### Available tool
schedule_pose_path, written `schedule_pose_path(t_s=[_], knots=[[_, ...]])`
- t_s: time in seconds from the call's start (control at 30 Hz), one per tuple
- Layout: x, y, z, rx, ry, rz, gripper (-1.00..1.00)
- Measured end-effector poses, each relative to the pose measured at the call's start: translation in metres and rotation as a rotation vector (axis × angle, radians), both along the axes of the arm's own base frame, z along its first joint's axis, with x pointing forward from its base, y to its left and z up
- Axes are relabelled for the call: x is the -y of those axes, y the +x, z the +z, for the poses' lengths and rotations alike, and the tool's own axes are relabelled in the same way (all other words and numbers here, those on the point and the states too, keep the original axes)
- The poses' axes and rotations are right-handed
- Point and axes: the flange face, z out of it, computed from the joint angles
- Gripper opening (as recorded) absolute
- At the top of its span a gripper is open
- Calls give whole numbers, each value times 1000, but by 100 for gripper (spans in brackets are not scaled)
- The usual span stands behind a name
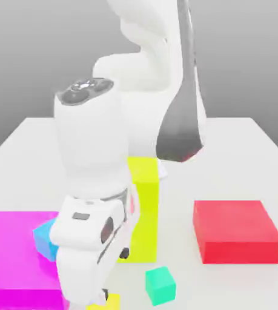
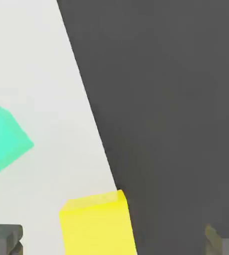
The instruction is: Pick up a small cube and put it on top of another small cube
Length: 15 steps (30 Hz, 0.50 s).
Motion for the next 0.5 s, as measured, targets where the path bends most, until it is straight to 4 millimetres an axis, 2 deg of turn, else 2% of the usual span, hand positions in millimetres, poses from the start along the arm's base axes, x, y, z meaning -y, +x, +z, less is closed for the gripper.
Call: schedule_pose_path(t_s=[0.1, 0.2, 0.23, 0.43, 0.5], knots=[[7, -3, -32, -23, -38, 72, 0], [8, -3, -76, -28, -43, 84, 0], [8, -4, -85, -28, -43, 84, -100], [8, -5, -89, -31, -42, 84, -100], [8, -3, -72, -30, -43, 86, -100]])
